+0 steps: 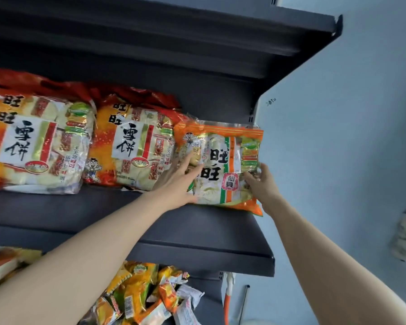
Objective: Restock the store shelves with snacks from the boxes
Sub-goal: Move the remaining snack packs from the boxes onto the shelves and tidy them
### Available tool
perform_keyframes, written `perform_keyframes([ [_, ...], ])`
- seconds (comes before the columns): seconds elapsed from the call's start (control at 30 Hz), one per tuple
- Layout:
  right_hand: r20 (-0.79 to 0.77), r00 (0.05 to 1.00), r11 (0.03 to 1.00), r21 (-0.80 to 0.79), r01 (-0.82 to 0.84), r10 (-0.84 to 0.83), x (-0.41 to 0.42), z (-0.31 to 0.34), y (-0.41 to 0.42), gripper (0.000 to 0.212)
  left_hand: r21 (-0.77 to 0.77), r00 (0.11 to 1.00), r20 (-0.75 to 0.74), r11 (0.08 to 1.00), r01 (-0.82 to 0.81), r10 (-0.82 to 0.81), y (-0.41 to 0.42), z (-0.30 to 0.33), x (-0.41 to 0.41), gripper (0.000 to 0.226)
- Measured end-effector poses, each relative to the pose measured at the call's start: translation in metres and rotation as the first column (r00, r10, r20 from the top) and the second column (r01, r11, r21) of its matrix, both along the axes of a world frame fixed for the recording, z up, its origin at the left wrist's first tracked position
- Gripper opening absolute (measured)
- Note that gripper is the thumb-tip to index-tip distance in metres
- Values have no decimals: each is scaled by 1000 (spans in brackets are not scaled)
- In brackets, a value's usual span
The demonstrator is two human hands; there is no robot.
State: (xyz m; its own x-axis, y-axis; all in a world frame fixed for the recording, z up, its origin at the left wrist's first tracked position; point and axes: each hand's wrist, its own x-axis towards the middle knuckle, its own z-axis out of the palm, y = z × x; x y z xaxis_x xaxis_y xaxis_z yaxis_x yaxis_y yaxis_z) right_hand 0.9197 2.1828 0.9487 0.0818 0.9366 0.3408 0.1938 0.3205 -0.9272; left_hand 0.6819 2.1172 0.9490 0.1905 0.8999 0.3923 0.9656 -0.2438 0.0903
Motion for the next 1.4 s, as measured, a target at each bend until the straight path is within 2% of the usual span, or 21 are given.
perform_keyframes([
  [0.1, 162, 986, 995, 92, 32, -47, -3, 5, 8, 76, -10, 1000, 11, 1000, -11, 11, 6, -2, 1, 93],
  [0.2, 261, 965, 994, 113, 7, -37, -10, 16, 14, 84, -6, 999, -17, 999, -32, 32, 13, -2, 5, 94],
  [0.27, 335, 936, 988, 141, 64, -109, -13, 18, 18, 89, 5, 998, -28, 999, -48, 48, 18, -4, 8, 94],
  [0.4, 422, 870, 959, 229, 168, -253, -14, 12, 18, 88, 16, 1000, 4, 1000, -14, 14, 29, -9, 6, 89],
  [0.5, 422, 839, 924, 309, 224, -344, -13, 11, 18, 75, -1, 1000, 7, 1000, 2, -2, 34, -9, 6, 90],
  [0.57, 496, 761, 897, 357, 260, -418, -15, 10, 16, 66, -11, 999, -29, 1000, -19, 19, 36, -7, 12, 91],
  [0.67, 655, 548, 853, 434, 291, -520, -19, 10, 16, 61, -3, 997, -78, 1000, -31, 30, 38, -5, 14, 88],
  [0.73, 688, 459, 825, 508, 247, -562, -18, 14, 15, 62, 27, 995, -104, 1000, -11, 14, 37, -2, 8, 87],
  [0.83, 692, 413, 794, 587, 156, -592, -20, 24, 12, 64, 92, 996, -91, 996, -17, 25, 33, 2, -5, 93],
  [1.0, 688, 407, 756, 655, 9, -601, -48, 38, -4, 56, 194, 994, -25, 976, -102, 109, 16, 12, -21, 91],
  [1.2, 697, 379, 700, 697, -159, -608, -87, 41, -21, 54, 327, 974, 1, 920, -215, 227, -18, 20, -45, 77],
  [1.4, 742, 359, 714, 659, -237, -566, -102, 23, -36, 59, 319, 965, 11, 913, -253, 264, -49, 14, -60, 73],
])
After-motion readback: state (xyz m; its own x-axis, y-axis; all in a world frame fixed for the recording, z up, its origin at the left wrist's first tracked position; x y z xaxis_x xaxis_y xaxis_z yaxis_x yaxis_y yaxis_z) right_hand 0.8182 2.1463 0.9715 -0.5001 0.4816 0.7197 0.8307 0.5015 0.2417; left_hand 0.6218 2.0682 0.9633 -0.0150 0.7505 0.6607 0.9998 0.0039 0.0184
